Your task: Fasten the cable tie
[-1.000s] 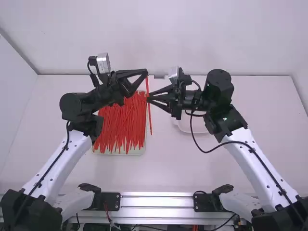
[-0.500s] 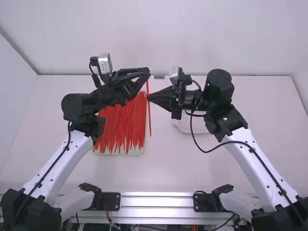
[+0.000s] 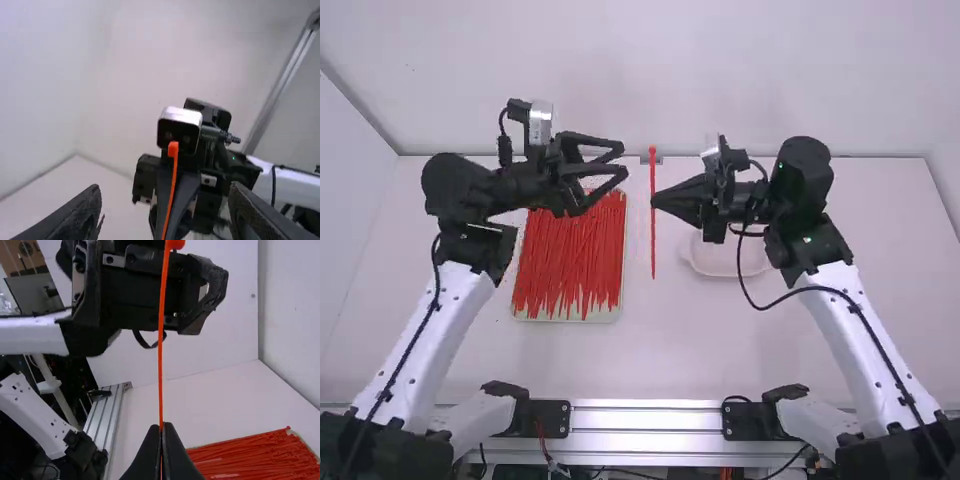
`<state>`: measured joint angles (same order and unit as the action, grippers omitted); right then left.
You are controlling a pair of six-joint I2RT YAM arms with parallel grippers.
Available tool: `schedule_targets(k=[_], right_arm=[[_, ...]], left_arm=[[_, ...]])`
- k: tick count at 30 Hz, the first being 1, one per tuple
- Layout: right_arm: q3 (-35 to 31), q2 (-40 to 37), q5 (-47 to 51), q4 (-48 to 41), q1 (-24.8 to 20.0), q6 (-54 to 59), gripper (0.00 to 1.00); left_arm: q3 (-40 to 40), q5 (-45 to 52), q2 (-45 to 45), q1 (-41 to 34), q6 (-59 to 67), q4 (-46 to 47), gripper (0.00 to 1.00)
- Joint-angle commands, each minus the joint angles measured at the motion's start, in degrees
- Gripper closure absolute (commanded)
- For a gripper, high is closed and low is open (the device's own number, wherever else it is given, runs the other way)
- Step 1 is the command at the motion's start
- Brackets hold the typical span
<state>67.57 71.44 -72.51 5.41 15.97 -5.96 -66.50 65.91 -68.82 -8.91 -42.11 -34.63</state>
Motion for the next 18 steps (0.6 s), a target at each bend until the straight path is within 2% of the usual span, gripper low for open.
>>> schedule_targets(k=[1, 7, 13, 18], right_arm=[[1.86, -1.05, -2.43, 0.24, 0.66, -0.24, 1.00], [1.86, -1.05, -2.10, 0.24, 1.79, 1.46, 1.00], [1.86, -1.05, -2.05, 0.44, 1.29, 1.46, 1.00], [1.86, -1.05, -2.01, 0.46, 1.29, 1.53, 1.00]], left_arm=[[-5.68, 8.83, -1.38, -0.55, 13.94, 5.29, 0.35], [-14.03, 13.16, -5.53, -1.68, 26.25, 20.98, 0.42], [-14.80, 14.08, -7.56, -3.41, 28.70, 21.44, 0.54], [-14.53, 14.01, -8.39, -5.11, 27.93, 16.98, 0.68]])
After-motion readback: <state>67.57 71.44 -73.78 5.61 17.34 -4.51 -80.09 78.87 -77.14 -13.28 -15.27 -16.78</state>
